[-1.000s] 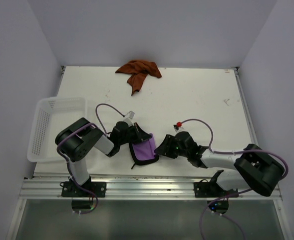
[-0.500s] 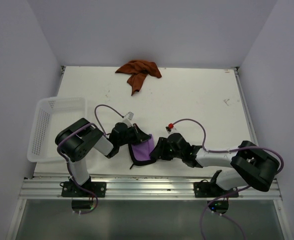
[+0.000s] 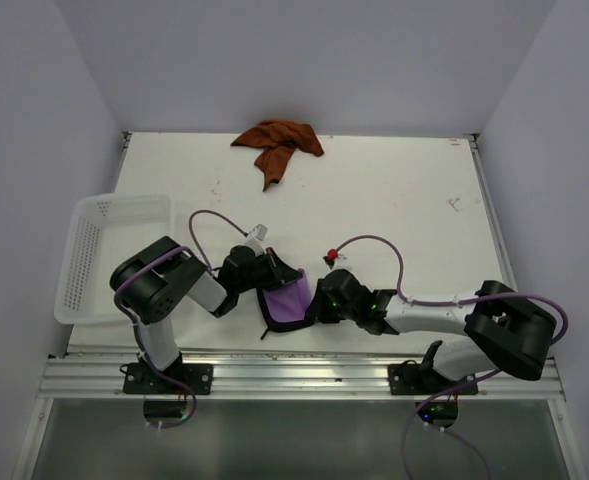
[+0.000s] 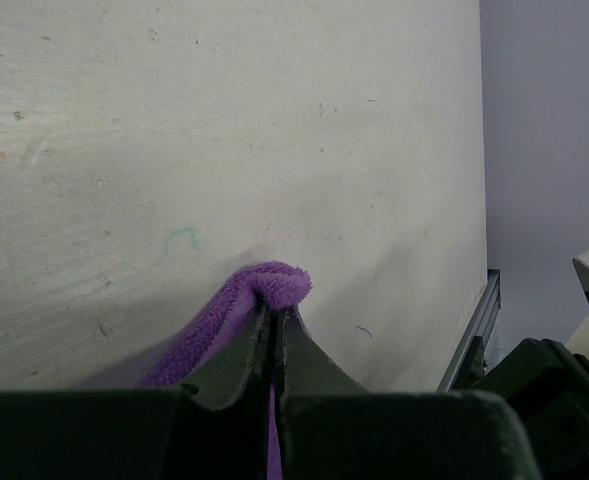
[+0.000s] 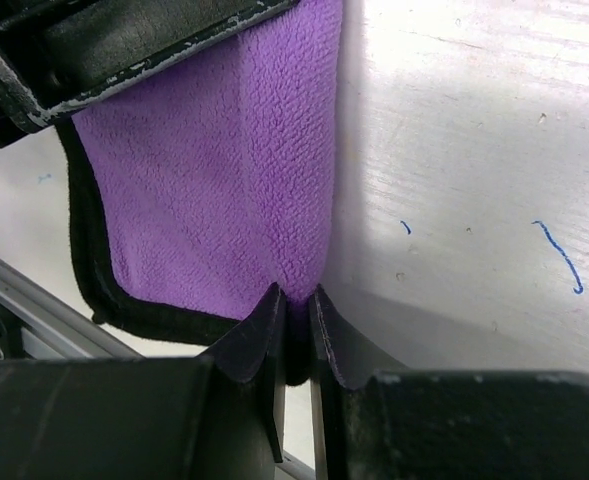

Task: Roll the towels
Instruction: Roll the towel

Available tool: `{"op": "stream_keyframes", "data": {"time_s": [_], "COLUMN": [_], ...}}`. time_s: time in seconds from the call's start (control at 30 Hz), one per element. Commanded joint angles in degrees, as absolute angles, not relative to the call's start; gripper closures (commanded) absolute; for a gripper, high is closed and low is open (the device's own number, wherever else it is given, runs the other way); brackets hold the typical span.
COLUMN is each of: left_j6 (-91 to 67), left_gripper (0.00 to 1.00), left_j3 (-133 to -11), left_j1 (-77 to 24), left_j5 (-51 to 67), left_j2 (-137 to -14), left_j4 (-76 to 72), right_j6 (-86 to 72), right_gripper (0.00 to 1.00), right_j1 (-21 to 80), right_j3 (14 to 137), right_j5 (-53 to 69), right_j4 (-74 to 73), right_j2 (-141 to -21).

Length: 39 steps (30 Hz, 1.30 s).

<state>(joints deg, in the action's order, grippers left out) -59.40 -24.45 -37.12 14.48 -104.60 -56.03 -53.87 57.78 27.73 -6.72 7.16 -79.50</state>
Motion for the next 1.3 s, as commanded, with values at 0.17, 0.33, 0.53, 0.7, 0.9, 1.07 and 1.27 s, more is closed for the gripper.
{"op": "stream_keyframes", "data": {"time_s": [0.17, 0.33, 0.53, 0.7, 0.9, 1.07, 1.27], "left_j6": [-56.5, -54.2, -52.5, -53.4, -55.2, -53.4, -47.8], "left_gripper": [0.63, 0.54, 0.51, 0.51, 0.52, 0.52, 0.51], "left_j3": [-26.6, -31.3, -37.5, -43.9, -46.1, -47.2, -51.8], "left_j1": [-34.9, -34.0, -31.9, -31.4, -31.8, -32.0, -32.9], "left_j5": [13.4, 11.8, 11.4, 20.4, 25.7, 26.9, 26.0], "left_j2": [-98.5, -92.1, -88.2, -92.0, -92.5, -91.2, -91.3], "left_j4": [-48.4, -35.2, -19.6, -15.4, -14.0, -10.6, -0.1], "right_j6": [-47.4, -44.8, -43.9, -43.2, -42.6, -42.2, -42.8], "right_gripper": [1.00, 1.00, 1.00, 1.00, 1.00, 1.00, 1.00], "right_j1": [59.9, 62.2, 64.9, 68.5, 71.6, 74.3, 75.1], "right_j3": [33.2, 37.0, 38.8, 41.0, 44.7, 48.9, 50.6], "right_j5": [-15.3, -19.1, -22.8, -29.2, -36.0, -41.1, -42.2], "right_j4": [-5.6, -11.5, -13.2, -15.4, -19.6, -25.7, -27.2], "right_j2": [-78.7, -80.2, -82.1, -83.4, -86.1, -89.6, -91.0]}}
